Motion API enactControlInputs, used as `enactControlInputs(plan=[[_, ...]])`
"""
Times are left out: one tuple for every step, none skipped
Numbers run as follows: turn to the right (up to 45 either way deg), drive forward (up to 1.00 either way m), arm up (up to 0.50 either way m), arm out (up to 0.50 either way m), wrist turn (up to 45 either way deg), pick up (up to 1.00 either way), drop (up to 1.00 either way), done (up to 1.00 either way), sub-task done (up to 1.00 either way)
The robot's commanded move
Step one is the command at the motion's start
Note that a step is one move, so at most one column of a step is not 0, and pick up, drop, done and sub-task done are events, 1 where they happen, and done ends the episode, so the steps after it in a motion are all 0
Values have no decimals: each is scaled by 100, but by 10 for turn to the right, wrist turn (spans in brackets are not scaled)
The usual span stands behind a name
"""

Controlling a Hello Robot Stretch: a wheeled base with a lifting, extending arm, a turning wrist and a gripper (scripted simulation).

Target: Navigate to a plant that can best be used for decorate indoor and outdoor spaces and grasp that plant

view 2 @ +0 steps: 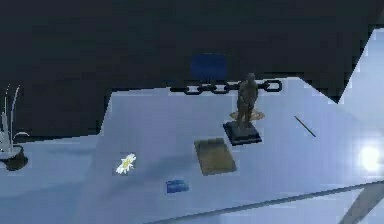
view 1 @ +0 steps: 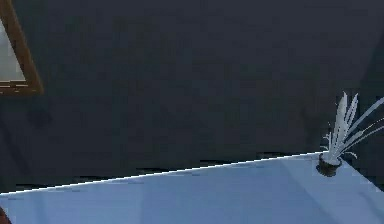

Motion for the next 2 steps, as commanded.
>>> enactControlInputs(plan=[[-150,0,0,0,0,0,0,0,0],[-30,0,0,0,0,0,0,0,0]])
